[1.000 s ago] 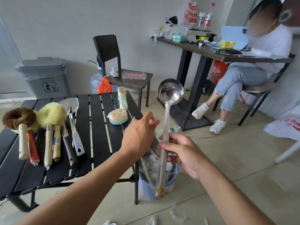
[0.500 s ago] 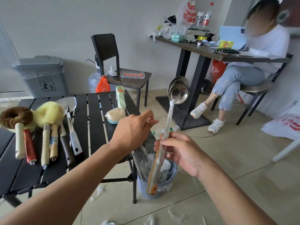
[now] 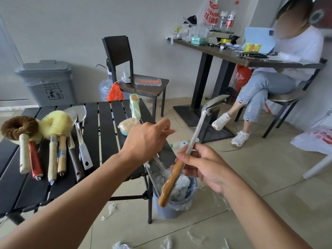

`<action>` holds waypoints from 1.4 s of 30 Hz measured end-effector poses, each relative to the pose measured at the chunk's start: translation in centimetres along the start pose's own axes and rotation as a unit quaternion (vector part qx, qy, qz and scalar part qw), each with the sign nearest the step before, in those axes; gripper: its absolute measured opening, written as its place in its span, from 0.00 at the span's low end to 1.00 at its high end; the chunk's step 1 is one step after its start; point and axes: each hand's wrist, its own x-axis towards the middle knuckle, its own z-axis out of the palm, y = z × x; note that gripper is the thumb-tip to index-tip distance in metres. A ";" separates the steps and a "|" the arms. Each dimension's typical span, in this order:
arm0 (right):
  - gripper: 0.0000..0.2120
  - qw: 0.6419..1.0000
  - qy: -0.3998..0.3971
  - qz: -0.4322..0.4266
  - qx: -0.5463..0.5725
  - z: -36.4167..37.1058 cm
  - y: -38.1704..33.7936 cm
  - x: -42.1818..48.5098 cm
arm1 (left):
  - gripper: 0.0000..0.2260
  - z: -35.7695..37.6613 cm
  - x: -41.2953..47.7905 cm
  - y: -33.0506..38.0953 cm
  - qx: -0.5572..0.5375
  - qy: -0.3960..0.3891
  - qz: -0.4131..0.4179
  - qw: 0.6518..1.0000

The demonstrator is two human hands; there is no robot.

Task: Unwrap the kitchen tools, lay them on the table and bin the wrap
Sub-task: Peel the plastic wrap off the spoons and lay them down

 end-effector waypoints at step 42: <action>0.17 0.987 -0.122 0.001 -0.101 0.2 -0.7 -1.6 | 0.24 1.4 -0.7 3.0 -0.470 -0.179 -0.131 0.854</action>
